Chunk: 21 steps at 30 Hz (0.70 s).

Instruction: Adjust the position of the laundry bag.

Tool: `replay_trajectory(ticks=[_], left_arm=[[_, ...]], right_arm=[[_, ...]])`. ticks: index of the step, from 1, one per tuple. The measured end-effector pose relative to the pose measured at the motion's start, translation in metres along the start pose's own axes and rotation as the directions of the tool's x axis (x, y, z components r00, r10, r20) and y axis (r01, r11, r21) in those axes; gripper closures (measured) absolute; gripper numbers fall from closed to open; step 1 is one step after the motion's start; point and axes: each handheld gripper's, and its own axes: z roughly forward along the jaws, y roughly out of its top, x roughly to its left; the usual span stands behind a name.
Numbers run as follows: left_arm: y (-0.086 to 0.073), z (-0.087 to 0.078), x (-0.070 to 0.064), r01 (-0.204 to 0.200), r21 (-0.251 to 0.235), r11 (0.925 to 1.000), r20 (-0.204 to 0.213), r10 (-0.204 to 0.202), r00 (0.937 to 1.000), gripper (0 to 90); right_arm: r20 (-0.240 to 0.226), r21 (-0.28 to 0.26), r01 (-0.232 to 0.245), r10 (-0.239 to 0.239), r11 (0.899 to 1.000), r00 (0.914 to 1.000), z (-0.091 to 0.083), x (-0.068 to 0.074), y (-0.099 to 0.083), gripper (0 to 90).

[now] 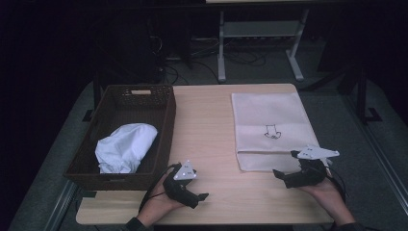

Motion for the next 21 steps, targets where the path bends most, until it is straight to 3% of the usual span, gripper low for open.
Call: replay_trajectory(ticks=[21], left_arm=[[0.001, -0.001, 0.001, 0.003, -0.006, 1.0000, 0.004, -0.003, 1.0000, 9.1]], right_arm=[[-0.003, 0.018, 0.007, -0.006, 1.000, 1.0000, 0.011, -0.012, 0.015, 0.0]])
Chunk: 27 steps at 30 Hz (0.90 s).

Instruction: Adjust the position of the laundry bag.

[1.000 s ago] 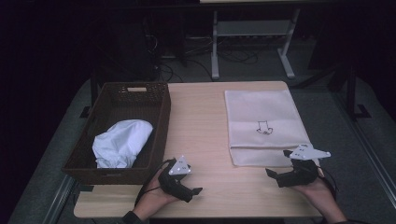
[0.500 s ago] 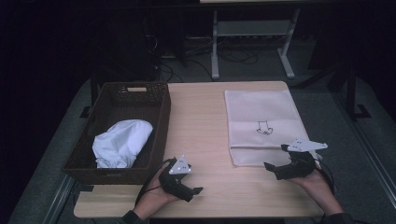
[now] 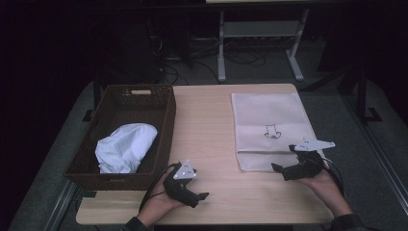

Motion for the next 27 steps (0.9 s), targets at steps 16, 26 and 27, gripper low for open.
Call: replay_trajectory(ticks=[16, 26, 27], left_arm=[[0.000, -0.001, 0.000, 0.004, -0.002, 1.0000, 0.002, -0.004, 1.0000, 9.1], [0.000, -0.002, 0.001, 0.007, 0.000, 1.0000, 0.003, -0.007, 1.0000, 9.1], [0.000, -0.002, 0.001, 0.007, 0.000, 1.0000, 0.004, -0.007, 1.0000, 9.1]], right_arm=[[0.014, 0.013, -0.015, 0.015, 1.000, 0.9998, 0.006, -0.014, 0.019, 0.0], [0.015, 0.016, -0.014, 0.014, 1.000, 0.9998, 0.014, -0.021, 0.031, 0.0], [0.017, 0.018, -0.009, 0.008, 1.000, 0.9998, 0.015, -0.022, 0.033, 0.0]])
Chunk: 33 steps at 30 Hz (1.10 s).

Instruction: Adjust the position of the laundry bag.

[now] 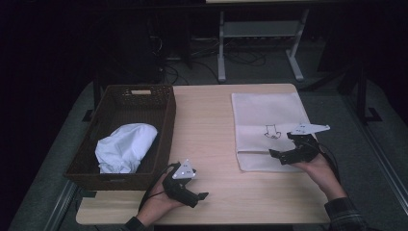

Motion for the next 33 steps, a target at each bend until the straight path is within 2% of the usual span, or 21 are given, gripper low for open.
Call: replay_trajectory(ticks=[15, 18, 25, 27, 30, 33], left_arm=[[0.000, 0.001, 0.000, 0.001, 0.000, 1.0000, 0.000, -0.001, 1.0000, 9.1], [0.000, 0.001, 0.000, 0.002, 0.000, 1.0000, 0.001, -0.002, 1.0000, 9.1], [0.000, 0.001, 0.000, 0.001, 0.002, 1.0000, 0.002, -0.001, 1.0000, 9.1], [0.000, 0.001, 0.000, 0.002, 0.002, 1.0000, 0.003, -0.002, 1.0000, 9.1], [0.000, 0.001, 0.000, 0.002, 0.002, 1.0000, 0.002, -0.002, 1.0000, 9.1], [0.000, 0.001, 0.000, 0.002, 0.003, 1.0000, 0.002, -0.002, 1.0000, 9.1]], right_arm=[[0.004, 0.009, 0.002, -0.002, 1.000, 1.0000, 0.010, -0.008, 0.013, 0.0], [-0.002, -0.013, -0.008, 0.008, 1.000, 1.0000, 0.011, -0.010, 0.014, 1.8], [0.010, -0.002, -0.011, 0.011, 1.000, 0.9999, 0.014, -0.016, 0.023, 3.8], [0.009, -0.029, -0.030, 0.031, 0.999, 0.9995, 0.014, -0.019, 0.025, 5.2], [0.026, -0.004, -0.023, 0.023, 1.000, 0.9994, 0.016, -0.022, 0.029, 5.0], [0.033, -0.001, -0.020, 0.020, 1.000, 0.9992, 0.017, -0.024, 0.033, 5.1]])
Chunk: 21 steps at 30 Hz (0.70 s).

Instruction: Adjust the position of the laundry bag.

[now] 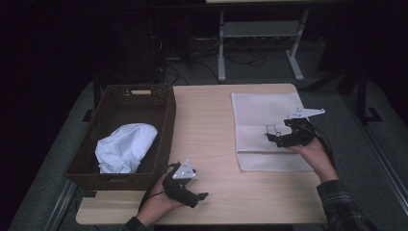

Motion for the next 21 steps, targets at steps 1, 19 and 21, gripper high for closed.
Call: replay_trajectory(ticks=[1, 19, 21], left_arm=[[0.000, 0.000, 0.000, -0.001, 0.000, 1.0000, 0.000, 0.001, 1.0000, 9.1], [0.000, -0.001, 0.000, -0.001, 0.000, 1.0000, -0.001, 0.001, 1.0000, 9.1], [0.000, -0.001, 0.000, -0.002, 0.001, 1.0000, 0.000, 0.002, 1.0000, 9.1]], right_arm=[[0.003, -0.004, 0.001, -0.001, 1.000, 1.0000, 0.000, -0.001, 0.001, 6.0], [0.019, 0.033, -0.015, 0.014, 0.999, 0.9997, 0.015, -0.022, 0.026, 13.0], [0.020, 0.043, -0.020, 0.019, 0.999, 0.9996, 0.017, -0.024, 0.028, 13.7]])
